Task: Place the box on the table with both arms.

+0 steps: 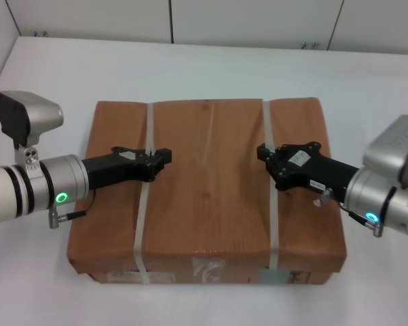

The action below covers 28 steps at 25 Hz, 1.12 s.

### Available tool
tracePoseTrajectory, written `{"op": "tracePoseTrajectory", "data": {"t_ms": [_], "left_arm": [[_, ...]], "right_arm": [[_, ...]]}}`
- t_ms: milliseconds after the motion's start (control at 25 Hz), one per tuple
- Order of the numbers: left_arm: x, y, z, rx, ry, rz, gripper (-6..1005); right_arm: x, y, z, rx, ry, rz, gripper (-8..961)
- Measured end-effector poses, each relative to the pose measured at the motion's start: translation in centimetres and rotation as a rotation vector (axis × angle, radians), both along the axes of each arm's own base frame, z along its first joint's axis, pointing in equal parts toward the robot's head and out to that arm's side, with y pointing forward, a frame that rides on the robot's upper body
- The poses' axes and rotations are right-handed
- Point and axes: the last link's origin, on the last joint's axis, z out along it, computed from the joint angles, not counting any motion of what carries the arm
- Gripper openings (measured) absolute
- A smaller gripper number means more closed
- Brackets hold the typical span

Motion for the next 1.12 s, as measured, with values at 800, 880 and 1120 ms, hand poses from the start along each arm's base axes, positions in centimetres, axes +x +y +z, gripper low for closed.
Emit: {"op": "tracePoseTrajectory", "data": {"t_ms": [800, 880, 1120], "left_arm": [[-0.6, 0.1, -1.5, 0.02, 0.096, 0.014, 44], [-0.8, 0.3, -1.6, 0.026, 0.107, 0.036, 58], [-1.4, 0.6, -1.7, 0.037, 0.13, 0.092, 167]], "right_arm": [[0.8, 0.6, -1.3, -0.012, -0.099, -0.105, 101], [0.9, 0.6, -1.3, -0.011, -0.099, -0.109, 170], [1.3, 0.5, -1.1, -0.008, -0.091, -0.134, 412]]}}
